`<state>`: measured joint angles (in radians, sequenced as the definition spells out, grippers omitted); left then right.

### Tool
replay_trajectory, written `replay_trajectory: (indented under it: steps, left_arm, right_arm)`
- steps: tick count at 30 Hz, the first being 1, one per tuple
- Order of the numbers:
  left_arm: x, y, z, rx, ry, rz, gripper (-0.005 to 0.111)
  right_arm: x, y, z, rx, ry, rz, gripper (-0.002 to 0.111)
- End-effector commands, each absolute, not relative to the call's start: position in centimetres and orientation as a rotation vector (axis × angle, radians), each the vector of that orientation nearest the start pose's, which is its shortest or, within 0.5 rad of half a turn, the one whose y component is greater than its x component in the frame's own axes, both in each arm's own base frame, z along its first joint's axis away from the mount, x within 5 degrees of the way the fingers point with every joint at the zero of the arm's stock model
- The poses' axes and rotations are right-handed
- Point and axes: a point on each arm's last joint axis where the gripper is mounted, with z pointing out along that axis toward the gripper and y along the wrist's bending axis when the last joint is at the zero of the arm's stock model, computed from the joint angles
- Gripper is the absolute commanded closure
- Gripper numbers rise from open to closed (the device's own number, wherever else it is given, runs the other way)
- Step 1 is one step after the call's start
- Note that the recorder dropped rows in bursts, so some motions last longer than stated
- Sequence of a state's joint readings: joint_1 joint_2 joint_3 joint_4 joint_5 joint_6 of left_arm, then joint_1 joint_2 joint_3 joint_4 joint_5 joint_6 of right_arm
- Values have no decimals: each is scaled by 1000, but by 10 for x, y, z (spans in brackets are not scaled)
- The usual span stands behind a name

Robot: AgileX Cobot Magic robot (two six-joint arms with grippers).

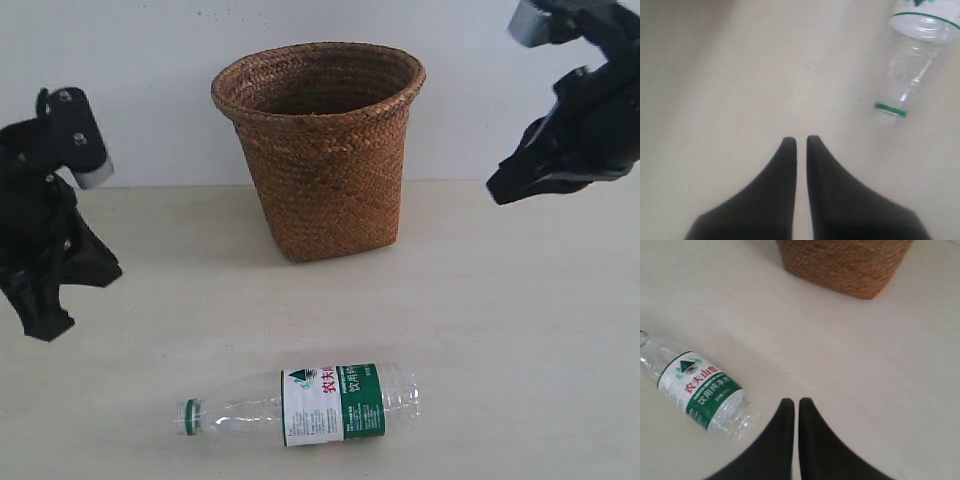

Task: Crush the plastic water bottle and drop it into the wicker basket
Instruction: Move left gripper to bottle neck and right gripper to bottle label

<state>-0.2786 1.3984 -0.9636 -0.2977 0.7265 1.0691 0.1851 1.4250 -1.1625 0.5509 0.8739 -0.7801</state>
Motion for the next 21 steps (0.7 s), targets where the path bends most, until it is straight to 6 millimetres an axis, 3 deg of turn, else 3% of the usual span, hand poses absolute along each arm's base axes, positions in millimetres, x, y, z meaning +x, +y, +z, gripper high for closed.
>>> replay_trajectory:
  steps: [1, 6, 8, 10, 11, 13, 21]
  left_arm:
    - [263, -107, 247, 1696, 2050, -213, 102]
    - [270, -116, 220, 1799, 2039, -332, 101]
    - [272, -120, 209, 1845, 2041, -344, 86]
    - [272, -127, 200, 1904, 2010, -354, 58]
    - [273, -132, 195, 1934, 1991, -354, 36]
    - [274, -137, 189, 1945, 1988, -350, 23]
    - [280, -142, 160, 2001, 2022, -355, 32]
  right_arm:
    - [290, 118, 303, -1070, 2329, 497, 108]
    - [292, 149, 281, -1223, 2326, 558, 108]
    - [292, 160, 272, -1284, 2325, 571, 108]
    - [293, 168, 261, -1316, 2344, 587, 108]
    - [292, 173, 256, -1336, 2351, 595, 108]
    - [292, 178, 249, -1357, 2365, 606, 108]
    - [296, 183, 232, -1378, 2405, 618, 108]
